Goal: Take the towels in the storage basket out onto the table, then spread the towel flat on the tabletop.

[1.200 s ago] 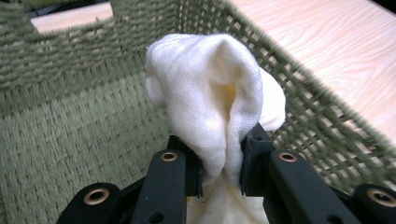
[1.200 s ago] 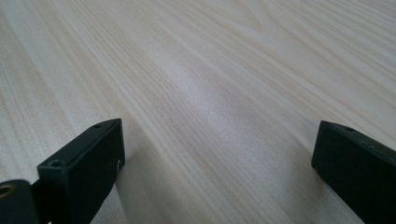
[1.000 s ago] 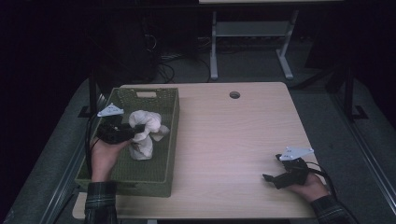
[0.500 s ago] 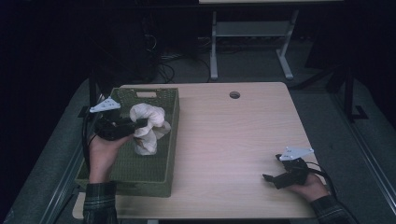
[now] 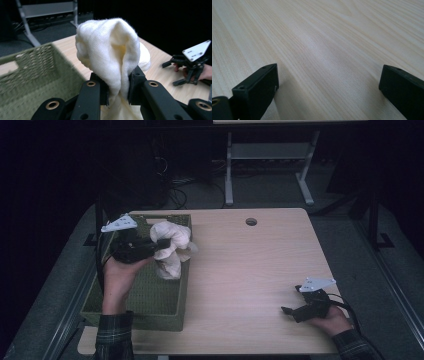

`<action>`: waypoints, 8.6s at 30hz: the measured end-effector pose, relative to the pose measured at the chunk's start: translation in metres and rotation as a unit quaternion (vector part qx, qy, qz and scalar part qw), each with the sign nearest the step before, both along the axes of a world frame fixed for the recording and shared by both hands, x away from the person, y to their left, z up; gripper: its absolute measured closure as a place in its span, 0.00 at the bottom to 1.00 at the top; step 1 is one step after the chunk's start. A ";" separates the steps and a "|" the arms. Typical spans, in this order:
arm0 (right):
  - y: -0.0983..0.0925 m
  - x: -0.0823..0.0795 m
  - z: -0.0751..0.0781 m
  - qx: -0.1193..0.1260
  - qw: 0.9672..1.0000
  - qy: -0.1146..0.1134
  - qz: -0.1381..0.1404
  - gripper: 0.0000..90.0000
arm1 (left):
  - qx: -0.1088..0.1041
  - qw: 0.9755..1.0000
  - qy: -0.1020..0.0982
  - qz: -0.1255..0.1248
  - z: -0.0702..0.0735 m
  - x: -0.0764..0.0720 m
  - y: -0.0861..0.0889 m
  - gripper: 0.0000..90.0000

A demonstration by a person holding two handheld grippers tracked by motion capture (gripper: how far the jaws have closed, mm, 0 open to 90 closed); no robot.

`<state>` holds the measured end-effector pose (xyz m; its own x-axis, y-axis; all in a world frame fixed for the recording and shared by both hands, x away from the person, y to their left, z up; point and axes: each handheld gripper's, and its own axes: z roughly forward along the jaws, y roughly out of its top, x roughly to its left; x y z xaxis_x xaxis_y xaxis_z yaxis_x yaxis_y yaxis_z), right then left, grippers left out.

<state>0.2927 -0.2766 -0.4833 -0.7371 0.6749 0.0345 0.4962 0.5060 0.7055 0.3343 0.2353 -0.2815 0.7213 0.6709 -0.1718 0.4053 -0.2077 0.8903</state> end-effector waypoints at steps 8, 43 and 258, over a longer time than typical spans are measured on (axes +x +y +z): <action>0.000 0.000 0.000 0.000 1.000 0.000 0.000 0.02 | -0.001 1.000 -0.006 -0.031 0.008 0.006 -0.027 0.83; 0.000 0.000 0.000 0.000 1.000 0.001 0.000 0.02 | 0.024 0.989 0.025 -0.147 -0.025 0.013 -0.147 0.83; -0.020 0.077 0.037 0.057 0.998 0.001 -0.012 0.95 | 0.119 0.992 0.038 0.007 -0.144 0.035 -0.184 0.97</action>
<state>0.3696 -0.2970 -0.4459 -0.7212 0.6833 0.1141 0.5085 0.4102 0.7571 0.3689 0.0512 -0.4252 0.7029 0.7087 -0.0614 0.4735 -0.4017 0.7839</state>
